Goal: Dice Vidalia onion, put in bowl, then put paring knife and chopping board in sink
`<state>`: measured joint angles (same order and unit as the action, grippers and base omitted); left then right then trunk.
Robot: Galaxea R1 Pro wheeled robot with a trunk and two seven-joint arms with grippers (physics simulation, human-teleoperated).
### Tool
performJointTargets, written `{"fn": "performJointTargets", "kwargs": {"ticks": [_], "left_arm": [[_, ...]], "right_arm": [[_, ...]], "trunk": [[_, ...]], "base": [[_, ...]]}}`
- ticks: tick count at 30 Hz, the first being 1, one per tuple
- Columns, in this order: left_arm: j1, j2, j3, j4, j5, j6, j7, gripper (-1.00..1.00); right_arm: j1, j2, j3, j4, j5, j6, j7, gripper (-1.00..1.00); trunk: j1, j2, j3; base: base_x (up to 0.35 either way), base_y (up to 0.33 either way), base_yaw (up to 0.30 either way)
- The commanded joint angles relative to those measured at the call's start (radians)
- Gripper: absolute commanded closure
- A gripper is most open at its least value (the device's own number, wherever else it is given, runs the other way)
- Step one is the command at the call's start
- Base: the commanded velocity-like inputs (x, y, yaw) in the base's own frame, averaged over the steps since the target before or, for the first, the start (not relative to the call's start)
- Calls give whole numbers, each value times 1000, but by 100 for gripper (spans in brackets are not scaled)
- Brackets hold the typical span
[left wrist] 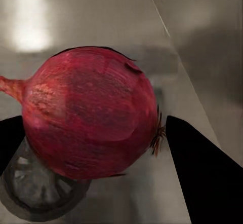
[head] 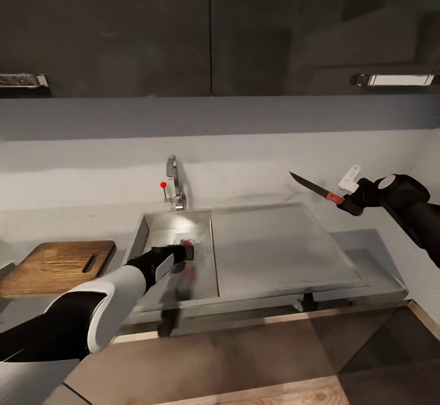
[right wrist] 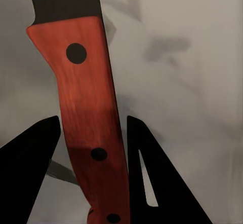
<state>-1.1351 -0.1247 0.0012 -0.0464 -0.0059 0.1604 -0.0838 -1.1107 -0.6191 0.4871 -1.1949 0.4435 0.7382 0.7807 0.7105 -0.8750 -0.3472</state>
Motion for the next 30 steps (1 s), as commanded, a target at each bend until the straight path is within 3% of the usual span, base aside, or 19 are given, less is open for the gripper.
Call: {"fn": "performJointTargets", "kwargs": {"ticks": [1, 5, 6, 10, 15, 17, 21, 24, 25, 30], "left_arm": [[0, 12, 0, -13, 0, -13, -10, 100], [0, 34, 4, -38, 0, -95, -19, 100], [0, 37, 4, -94, 0, -100, -21, 100], [0, 35, 1, -242, 0, -41, -21, 100], [0, 27, 0, -310, 1, -29, -45, 100], [1, 26, 0, -315, 1, -37, -71, 100], [6, 35, 1, -272, 1, -147, -138, 100], [7, 42, 2, -225, 1, -181, -147, 100], [7, 49, 1, -178, 1, -227, -152, 100], [8, 54, 2, -116, 1, -260, -154, 100]], "right_arm": [[-1, -1, 2, 0, 11, 1, 8, 100], [2, -1, 3, 14, 11, 0, 8, 100], [3, -1, 4, 30, 11, 0, 7, 100], [4, -1, 4, 72, 11, -1, 7, 100], [5, -1, 4, 84, 11, -1, 6, 100], [5, -1, 4, 85, 11, -1, 6, 100], [5, -1, 4, 86, 11, 0, 6, 100], [5, -1, 4, 86, 11, 0, 6, 100], [5, -1, 4, 86, 11, 0, 6, 100], [5, -1, 4, 88, 11, 0, 6, 100]], "trunk": [[0, -1, -1], [0, -1, -1], [0, -1, -1], [0, -1, -1], [0, -1, -1], [0, -1, -1], [0, -1, -1], [0, -1, -1], [0, -1, -1], [0, -1, -1]], "base": [[-4, 0, 0], [-1, 0, 0], [0, 0, 0], [0, 0, 0], [0, 0, 0], [0, 0, 0], [0, 0, 0], [0, 0, 0], [0, 0, 0], [-4, 2, 0]]}}
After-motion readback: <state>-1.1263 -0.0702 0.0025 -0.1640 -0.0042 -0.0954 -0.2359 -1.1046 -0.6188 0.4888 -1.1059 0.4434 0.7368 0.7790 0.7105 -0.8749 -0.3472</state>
